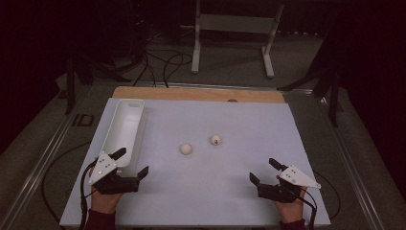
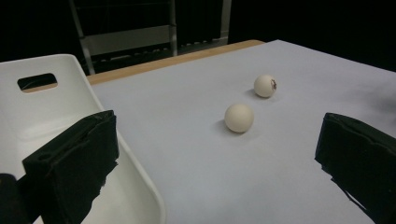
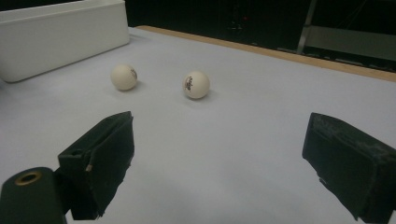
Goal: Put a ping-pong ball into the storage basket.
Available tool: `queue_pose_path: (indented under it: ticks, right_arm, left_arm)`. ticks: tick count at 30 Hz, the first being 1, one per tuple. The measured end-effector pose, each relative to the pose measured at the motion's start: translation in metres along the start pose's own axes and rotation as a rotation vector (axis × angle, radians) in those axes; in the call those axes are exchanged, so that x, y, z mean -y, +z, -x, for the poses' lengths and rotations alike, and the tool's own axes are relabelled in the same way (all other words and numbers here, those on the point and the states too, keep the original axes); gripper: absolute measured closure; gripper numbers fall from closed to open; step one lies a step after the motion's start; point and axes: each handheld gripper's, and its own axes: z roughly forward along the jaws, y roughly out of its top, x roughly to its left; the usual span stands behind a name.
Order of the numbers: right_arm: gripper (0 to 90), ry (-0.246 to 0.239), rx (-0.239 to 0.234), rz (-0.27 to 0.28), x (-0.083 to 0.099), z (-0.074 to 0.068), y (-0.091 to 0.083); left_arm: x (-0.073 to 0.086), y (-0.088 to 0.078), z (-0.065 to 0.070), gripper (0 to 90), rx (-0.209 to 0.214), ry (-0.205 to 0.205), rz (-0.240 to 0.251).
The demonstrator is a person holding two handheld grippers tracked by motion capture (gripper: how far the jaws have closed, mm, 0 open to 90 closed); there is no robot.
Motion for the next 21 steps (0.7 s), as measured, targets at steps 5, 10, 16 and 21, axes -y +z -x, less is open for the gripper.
queue_pose_path:
  ticks: [5,10,16,21]
  right_arm:
    - [8.8,0.002,0.005,0.010,0.000,0.001,-0.001]
    - [8.8,0.001,0.013,0.010,0.000,0.002,-0.001]
    - [8.8,0.019,0.031,0.009,0.002,0.005,0.000]
    - [8.8,0.022,0.039,0.009,0.003,0.004,-0.001]
  left_arm:
    - [0.000,0.001,0.001,0.4,-0.006,0.001,-0.001]
    - [-0.001,0.001,0.001,0.4,-0.018,-0.004,0.009]
    - [-0.005,0.004,0.005,0.4,-0.021,0.008,0.016]
    - [-0.009,0.013,0.011,0.4,0.000,0.018,0.021]
